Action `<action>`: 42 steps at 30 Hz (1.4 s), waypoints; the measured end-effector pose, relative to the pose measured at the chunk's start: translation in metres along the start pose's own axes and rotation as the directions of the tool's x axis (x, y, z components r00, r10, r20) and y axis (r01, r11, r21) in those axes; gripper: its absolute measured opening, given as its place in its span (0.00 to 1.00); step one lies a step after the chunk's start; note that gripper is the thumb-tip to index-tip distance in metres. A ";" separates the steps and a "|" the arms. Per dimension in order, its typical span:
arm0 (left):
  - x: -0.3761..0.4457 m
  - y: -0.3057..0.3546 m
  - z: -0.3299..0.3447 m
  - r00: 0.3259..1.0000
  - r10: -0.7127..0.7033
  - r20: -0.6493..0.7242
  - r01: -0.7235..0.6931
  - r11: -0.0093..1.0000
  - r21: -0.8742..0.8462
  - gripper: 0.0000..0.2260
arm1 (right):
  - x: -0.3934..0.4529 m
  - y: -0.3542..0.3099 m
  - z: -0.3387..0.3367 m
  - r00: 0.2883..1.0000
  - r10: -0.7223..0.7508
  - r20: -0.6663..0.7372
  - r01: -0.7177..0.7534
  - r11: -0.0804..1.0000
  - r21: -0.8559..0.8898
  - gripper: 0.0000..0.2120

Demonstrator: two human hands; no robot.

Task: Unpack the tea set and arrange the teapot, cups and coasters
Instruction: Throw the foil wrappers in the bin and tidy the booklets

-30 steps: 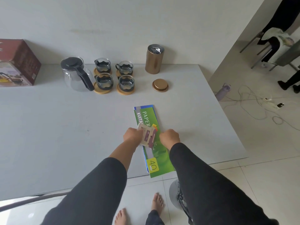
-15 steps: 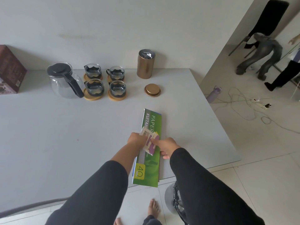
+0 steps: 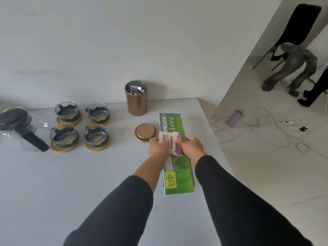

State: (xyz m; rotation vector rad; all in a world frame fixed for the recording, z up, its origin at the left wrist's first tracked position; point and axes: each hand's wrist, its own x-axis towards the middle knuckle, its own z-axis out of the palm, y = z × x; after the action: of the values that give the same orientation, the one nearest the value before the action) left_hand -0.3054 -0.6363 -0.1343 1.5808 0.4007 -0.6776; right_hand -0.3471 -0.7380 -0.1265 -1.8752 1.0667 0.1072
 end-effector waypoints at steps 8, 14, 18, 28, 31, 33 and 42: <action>0.057 0.033 0.045 0.990 0.052 -0.128 -0.049 0.998 0.028 0.16 | 0.086 -0.031 -0.006 0.999 -0.044 0.016 0.046 0.986 -0.163 0.20; 0.087 0.046 0.054 0.983 0.078 -0.165 -0.048 0.983 0.177 0.16 | 0.121 -0.050 0.000 0.997 -0.061 0.037 0.067 0.977 -0.204 0.17; 0.106 0.055 0.061 0.975 0.126 -0.182 -0.027 0.885 0.465 0.21 | 0.135 -0.059 0.009 0.994 -0.088 0.058 0.096 0.983 -0.157 0.15; 0.123 0.066 0.060 0.977 0.166 -0.135 -0.081 0.870 0.487 0.15 | 0.149 -0.072 0.008 0.994 -0.090 0.059 0.097 0.985 -0.142 0.15; 0.124 0.064 0.060 0.974 0.170 -0.148 -0.080 0.875 0.478 0.16 | 0.150 -0.068 0.006 0.986 -0.136 0.098 0.153 0.971 -0.184 0.21; 0.125 0.065 0.061 0.972 0.161 -0.168 -0.077 0.903 0.422 0.17 | 0.151 -0.067 0.007 0.980 -0.173 0.099 0.191 0.957 -0.220 0.23; 0.123 0.066 0.060 0.974 0.181 -0.133 -0.115 0.910 0.399 0.18 | 0.156 -0.062 0.013 0.972 -0.217 0.092 0.232 0.949 -0.214 0.24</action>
State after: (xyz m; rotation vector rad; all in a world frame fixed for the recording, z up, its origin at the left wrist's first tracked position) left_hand -0.1818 -0.7201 -0.1628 2.0358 0.2732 -0.5279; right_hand -0.2022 -0.8153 -0.1656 -2.1678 0.8150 0.1623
